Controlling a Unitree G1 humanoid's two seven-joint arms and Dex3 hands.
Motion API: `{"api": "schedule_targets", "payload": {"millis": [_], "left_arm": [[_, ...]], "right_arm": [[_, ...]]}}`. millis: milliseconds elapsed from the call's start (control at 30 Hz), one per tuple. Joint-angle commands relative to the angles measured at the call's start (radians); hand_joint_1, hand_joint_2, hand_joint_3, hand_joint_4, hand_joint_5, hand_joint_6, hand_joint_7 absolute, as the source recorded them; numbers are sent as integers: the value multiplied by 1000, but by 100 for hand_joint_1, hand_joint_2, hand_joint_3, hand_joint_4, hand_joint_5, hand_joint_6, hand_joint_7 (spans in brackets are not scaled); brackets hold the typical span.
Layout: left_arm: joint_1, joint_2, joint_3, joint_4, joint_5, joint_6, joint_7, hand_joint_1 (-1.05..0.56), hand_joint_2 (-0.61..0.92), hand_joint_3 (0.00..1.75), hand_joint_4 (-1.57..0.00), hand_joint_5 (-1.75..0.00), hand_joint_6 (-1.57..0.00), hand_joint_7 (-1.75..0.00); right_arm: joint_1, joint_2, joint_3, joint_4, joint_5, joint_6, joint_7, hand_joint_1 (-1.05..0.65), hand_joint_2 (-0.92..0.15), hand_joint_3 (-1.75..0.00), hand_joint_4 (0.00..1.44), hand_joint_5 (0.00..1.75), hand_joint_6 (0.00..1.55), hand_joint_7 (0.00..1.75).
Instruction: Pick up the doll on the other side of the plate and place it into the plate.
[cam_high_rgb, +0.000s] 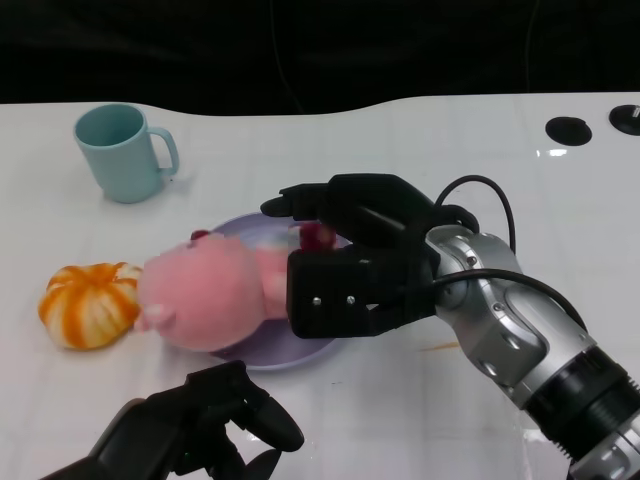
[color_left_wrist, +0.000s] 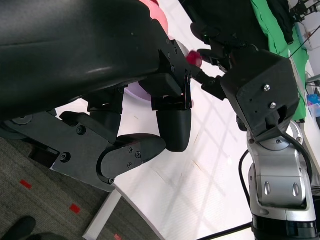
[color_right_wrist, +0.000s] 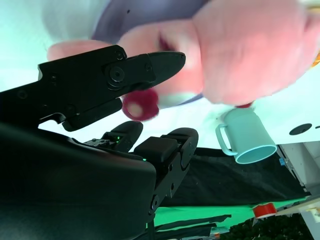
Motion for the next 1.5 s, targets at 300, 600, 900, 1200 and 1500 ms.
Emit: {"api": "schedule_targets", "payload": {"millis": [300, 600, 900, 1200, 1500], "left_arm": [[-22, 11, -3, 14, 8, -10, 4, -24, 69, 85, -57, -163, -64, -126], [-40, 11, -8, 24, 8, 4, 5, -23, 70, 84, -55, -161, -64, -127], [-51, 6, -19, 23, 13, 18, 11, -24, 71, 82, -55, -162, -64, -126], [-51, 8, -19, 22, 14, 13, 13, -25, 72, 80, -55, -161, -64, -127], [-45, 17, 8, 19, 4, 18, 3, -26, 72, 78, -56, -161, -64, -126]], "right_arm": [[98, -140, -113, -301, 69, -36, 55, -66, -92, -17, 24, 63, 49, 4], [310, -227, -244, -544, 244, -78, 136, -53, -92, -10, 44, 85, 65, 11], [493, -273, -327, -680, 343, -125, 138, -37, -91, -6, 57, 94, 80, 18], [686, -328, -424, -791, 459, -185, 164, -7, -50, -96, 79, 151, 84, 101], [869, -361, -488, -936, 494, -90, 192, 6, -30, -138, 90, 175, 84, 131]]}}
